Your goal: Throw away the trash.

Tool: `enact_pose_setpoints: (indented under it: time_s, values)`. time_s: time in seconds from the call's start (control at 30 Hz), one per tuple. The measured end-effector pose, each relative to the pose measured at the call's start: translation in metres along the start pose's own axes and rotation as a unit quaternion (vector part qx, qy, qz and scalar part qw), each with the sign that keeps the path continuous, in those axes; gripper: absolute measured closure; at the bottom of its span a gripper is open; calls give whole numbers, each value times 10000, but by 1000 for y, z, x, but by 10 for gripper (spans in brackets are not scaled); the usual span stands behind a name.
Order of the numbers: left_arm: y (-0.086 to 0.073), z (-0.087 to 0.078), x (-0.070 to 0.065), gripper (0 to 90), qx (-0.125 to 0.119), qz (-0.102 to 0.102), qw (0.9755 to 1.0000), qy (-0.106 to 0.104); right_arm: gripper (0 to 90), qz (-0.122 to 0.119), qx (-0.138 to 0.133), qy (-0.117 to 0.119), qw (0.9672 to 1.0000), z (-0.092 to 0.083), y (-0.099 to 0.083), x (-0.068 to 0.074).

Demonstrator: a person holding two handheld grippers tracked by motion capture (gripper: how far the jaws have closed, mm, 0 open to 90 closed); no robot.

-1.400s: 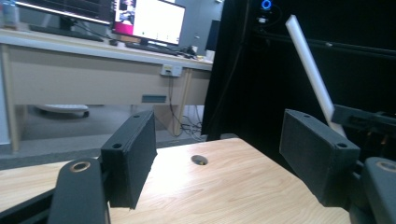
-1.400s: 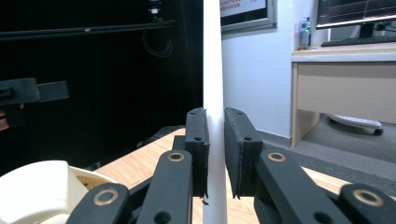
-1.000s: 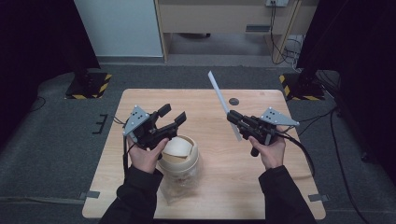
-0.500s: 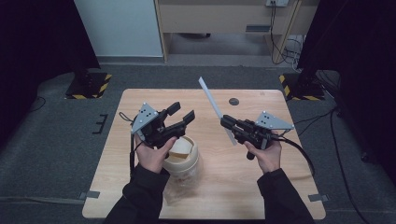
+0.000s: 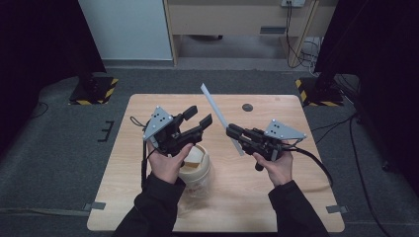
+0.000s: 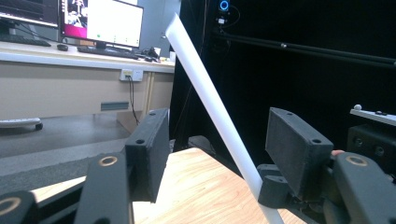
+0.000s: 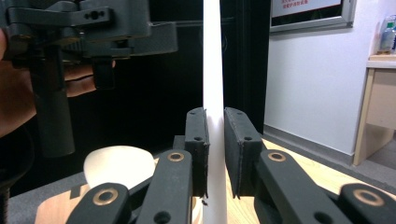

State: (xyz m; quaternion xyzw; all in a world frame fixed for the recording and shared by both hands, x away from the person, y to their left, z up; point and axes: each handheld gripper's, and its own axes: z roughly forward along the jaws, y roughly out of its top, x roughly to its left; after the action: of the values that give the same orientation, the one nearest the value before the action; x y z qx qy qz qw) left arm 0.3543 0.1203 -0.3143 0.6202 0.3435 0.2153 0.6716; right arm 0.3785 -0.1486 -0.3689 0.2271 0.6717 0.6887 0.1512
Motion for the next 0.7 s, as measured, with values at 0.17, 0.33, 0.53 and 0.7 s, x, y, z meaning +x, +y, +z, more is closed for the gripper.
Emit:
enact_pose_setpoints:
  time_s: [0.17,0.33,0.53,0.7]
  values:
    - [3,11,-12,429,53,31,10000,-12,802,4,-65,97,9999,-4,1,3]
    - [6,21,-17,509,64,74,9999,-28,802,-20,-74,117,9999,-7,2,4]
    - [4,25,-17,707,154,12,9998,-104,803,-65,-24,151,9999,-7,2,3]
    - [2,27,-15,746,143,-257,9991,-289,803,-138,53,136,9998,-7,1,3]
